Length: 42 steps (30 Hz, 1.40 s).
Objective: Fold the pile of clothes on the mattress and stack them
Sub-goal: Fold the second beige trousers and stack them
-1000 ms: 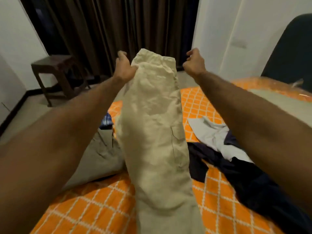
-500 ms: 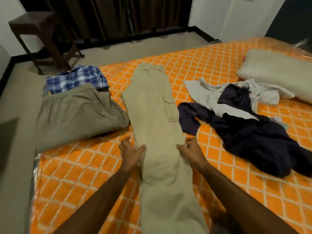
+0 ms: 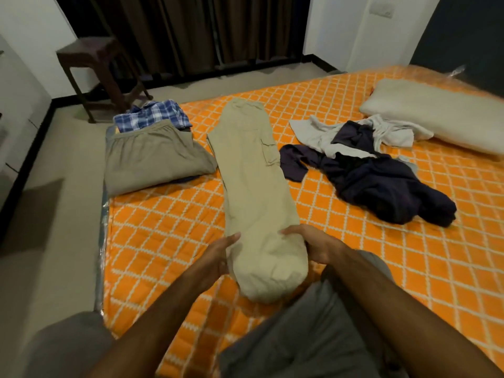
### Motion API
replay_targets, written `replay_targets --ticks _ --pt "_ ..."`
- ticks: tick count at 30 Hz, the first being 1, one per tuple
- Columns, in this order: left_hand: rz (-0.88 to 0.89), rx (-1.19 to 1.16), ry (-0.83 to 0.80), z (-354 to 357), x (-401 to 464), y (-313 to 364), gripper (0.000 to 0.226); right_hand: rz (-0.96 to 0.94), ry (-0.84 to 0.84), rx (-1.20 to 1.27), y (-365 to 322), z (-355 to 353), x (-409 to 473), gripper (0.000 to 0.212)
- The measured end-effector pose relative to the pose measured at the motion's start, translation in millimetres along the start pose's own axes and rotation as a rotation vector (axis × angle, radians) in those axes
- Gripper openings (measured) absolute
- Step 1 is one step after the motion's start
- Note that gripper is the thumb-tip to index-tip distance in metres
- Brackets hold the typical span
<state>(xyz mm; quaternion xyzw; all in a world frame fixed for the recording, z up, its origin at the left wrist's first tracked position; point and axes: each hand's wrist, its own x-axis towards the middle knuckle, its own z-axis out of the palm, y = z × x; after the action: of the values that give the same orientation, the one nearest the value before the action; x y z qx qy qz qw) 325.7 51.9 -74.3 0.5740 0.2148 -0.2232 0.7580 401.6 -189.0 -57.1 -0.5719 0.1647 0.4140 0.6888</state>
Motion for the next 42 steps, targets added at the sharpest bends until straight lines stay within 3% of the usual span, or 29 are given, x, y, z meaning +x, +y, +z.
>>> replay_targets --ticks 2,5,10,13,15,18,21,23,26,28,30,33,37,40,42 --pt "-0.042 -0.019 -0.037 3.9 -15.2 -13.8 0.039 0.023 -0.007 -0.035 11.1 3.0 -13.3 0.035" --pt "0.043 -0.1 -0.017 8.7 -35.4 -18.9 0.044 -0.053 -0.038 0.07 15.3 6.8 -35.5 0.035" --pt "0.137 -0.183 0.003 19.1 -58.8 -21.2 0.05 -0.194 -0.134 -0.101 33.5 26.9 -67.6 0.047" --pt "0.148 -0.177 -0.006 29.7 -73.6 -29.9 0.039 -0.255 -0.03 -0.163 47.2 37.4 -69.7 0.031" --pt "0.107 -0.139 -0.046 36.9 -81.8 -42.5 0.038 -0.296 0.064 -0.222 59.9 42.5 -65.8 0.034" --pt "0.083 -0.016 0.057 40.3 -85.9 -60.3 0.061 -0.313 0.191 -0.404 76.1 44.5 -63.1 0.056" --pt "0.175 0.159 0.182 25.8 -80.8 -66.0 0.071 -0.443 0.259 -0.49 83.7 36.1 -65.2 0.075" --pt "0.245 0.265 0.139 12.8 -78.3 -59.8 0.065 -0.494 0.279 -0.541 87.3 28.6 -64.6 0.066" --pt "0.328 0.523 0.012 -2.2 -73.3 -55.8 0.064 -0.438 0.292 -0.621 83.7 25.3 -68.3 0.025" --pt "0.445 0.738 0.003 -4.7 -72.3 -57.3 0.068 -0.372 0.223 -0.571 75.3 22.5 -72.0 0.039" --pt "0.613 0.88 0.036 -5.7 -69.5 -61.2 0.057 -0.337 0.136 -0.601 69.8 16.0 -76.1 0.051" --pt "0.851 1.105 0.123 -9.4 -55.5 -64.7 0.03 -0.426 -0.015 -0.89 68.0 -3.4 -74.7 0.067" --pt "1.021 1.434 0.23 -9.2 -41.8 -56.4 0.019 -0.619 0.034 -1.199 62.5 -20.0 -64.4 0.06" --pt "0.987 1.323 0.086 -4.0 -33.0 -34.4 0.03 -0.82 0.178 -1.327 40.7 -18.8 -61.4 0.041" --pt "0.834 1.08 -0.088 -1.5 -22.4 -16.9 0.031 -0.898 0.314 -1.49 19.4 -19.7 -51.5 0.063"
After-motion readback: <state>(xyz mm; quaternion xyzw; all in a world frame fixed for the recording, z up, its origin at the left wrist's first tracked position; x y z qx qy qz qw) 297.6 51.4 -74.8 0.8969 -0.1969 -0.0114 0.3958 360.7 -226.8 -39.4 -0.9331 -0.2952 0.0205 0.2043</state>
